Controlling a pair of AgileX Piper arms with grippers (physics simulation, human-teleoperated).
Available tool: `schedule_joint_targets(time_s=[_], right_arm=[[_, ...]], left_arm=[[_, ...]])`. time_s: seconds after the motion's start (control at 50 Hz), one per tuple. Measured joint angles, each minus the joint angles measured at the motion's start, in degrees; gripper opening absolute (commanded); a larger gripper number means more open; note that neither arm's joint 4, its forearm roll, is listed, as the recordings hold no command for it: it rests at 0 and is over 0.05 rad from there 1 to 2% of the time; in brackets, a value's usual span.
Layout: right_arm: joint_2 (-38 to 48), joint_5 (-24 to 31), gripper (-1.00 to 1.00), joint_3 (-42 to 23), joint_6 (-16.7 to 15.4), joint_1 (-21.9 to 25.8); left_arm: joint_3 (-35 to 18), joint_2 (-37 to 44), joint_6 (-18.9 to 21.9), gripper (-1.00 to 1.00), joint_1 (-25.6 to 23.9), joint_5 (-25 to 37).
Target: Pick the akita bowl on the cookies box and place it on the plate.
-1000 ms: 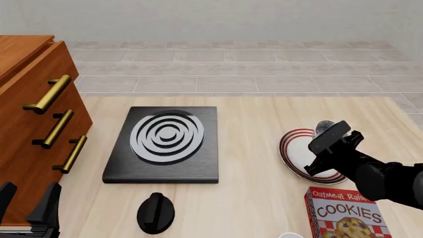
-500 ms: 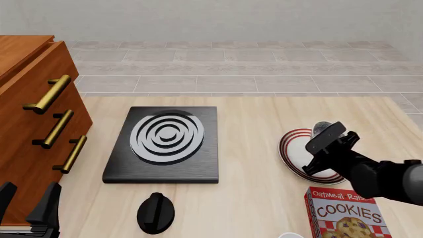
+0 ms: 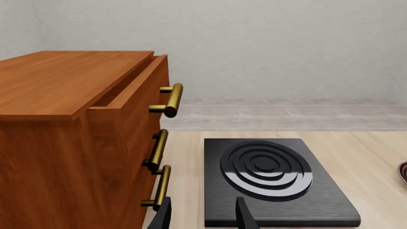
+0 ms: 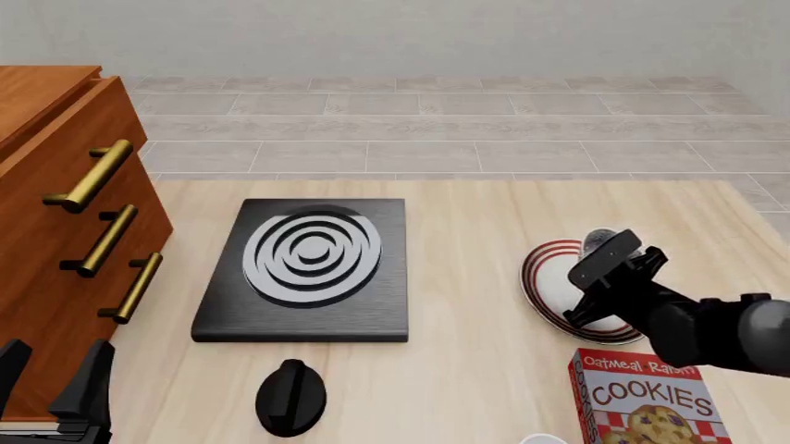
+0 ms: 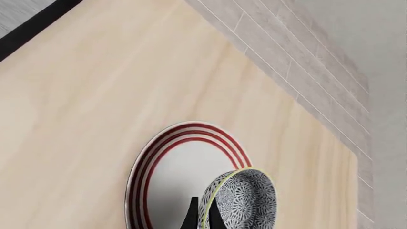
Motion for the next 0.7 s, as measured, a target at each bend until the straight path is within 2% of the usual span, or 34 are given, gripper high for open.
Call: schedule_joint_targets(time_s=[0.7], right_arm=[[4.97,-4.13,-1.0,-0.83,-1.45,0.0]], left_arm=[[0.0,0.0,0.0,1.0,0.0,0.0]])
